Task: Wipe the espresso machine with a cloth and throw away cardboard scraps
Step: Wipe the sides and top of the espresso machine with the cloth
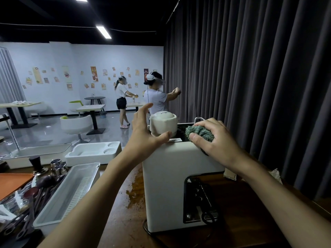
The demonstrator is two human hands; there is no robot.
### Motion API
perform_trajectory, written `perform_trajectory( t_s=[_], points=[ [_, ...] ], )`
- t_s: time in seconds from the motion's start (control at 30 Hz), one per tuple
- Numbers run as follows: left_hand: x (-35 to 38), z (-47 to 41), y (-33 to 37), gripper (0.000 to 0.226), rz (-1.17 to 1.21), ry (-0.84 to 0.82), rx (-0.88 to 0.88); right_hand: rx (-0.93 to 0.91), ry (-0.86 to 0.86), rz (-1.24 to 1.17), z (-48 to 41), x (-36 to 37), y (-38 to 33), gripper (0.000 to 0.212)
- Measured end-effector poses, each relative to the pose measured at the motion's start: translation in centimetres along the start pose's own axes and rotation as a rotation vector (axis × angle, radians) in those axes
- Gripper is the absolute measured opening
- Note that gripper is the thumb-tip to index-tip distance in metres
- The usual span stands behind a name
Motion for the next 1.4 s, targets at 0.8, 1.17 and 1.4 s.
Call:
perform_trajectory(
  t_s=[0.8,1.17,1.4],
  points=[
    [-0.13,0.04,0.12,0.083,0.031,0.013,0.004,0.002,0.005,0.007,-0.01,0.12,0.19,0.05],
    [-0.04,0.07,-0.07,0.087,0.049,-0.017,-0.011,0.001,0.009,0.002,-0.05,0.17,0.21,0.054],
    [-0.04,0.13,-0.02,0.086,0.046,0.0,0.002,0.001,0.004,0.005,-0.04,0.14,0.22,0.052]
  ],
)
Point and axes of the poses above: each hand's wrist, its own z-axis away from the middle knuckle, its own x-axis out of the palm, y = z × x, the point moved 2 cm from there along -z, towards the middle knuckle, and after that the axes turned 12 degrees about y, right-handed, at the moved point
